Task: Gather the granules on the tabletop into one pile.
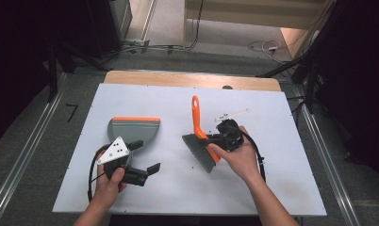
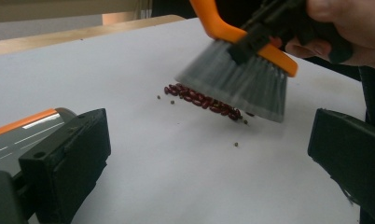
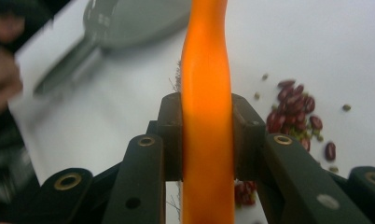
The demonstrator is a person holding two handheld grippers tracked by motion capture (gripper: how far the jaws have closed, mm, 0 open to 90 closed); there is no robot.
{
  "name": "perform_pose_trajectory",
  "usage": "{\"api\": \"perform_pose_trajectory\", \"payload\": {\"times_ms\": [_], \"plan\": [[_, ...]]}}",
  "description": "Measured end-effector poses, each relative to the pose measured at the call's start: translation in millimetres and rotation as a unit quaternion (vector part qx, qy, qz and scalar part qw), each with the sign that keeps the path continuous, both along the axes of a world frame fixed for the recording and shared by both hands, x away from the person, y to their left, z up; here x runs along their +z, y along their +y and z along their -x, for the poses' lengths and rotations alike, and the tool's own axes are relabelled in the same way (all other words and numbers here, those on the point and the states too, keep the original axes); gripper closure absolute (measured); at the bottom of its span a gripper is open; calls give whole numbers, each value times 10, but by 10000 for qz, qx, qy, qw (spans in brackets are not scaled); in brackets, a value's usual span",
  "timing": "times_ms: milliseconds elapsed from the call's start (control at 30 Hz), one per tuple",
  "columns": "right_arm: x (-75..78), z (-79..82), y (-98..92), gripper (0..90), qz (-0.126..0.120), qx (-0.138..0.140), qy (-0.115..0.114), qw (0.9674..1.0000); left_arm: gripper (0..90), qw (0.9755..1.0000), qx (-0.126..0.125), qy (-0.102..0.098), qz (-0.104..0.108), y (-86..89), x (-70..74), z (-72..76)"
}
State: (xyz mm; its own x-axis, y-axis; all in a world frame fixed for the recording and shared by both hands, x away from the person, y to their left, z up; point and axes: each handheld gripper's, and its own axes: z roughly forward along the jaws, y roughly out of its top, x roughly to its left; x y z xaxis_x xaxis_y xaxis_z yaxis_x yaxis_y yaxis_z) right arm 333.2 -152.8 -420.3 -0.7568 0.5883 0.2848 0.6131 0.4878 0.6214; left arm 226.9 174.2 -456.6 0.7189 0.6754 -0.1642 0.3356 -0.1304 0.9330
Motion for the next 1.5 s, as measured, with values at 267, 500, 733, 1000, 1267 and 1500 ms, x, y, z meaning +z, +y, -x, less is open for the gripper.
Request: {"api": "perform_pose_trajectory", "payload": {"times_ms": [267, 500, 733, 1000, 1267, 1500], "plan": [[-41, 329, -149, 685, 634, 1084, -327, 9915, 0, 9998, 96, -160, 8, 3, 43, 20], [-190, 410, 3, 686, 927, 1689, -329, 9807, 0, 9997, 133, -191, 28, 9, 55, 21], [-285, 230, 57, 679, 1129, 1570, -538, 9797, 0, 9998, 131, -150, 25, 28, 36, 16], [-313, 113, 42, 673, 1162, 1666, -633, 9771, 0, 9999, 86, -138, -4, 11, 36, 20], [-333, 11, 33, 671, 1131, 1566, -728, 9785, 0, 9999, 57, -126, -10, -9, 22, 14], [-325, -32, 28, 672, 1179, 1593, -831, 9766, 0, 9999, 51, -110, -21, -8, 18, 12]]}}
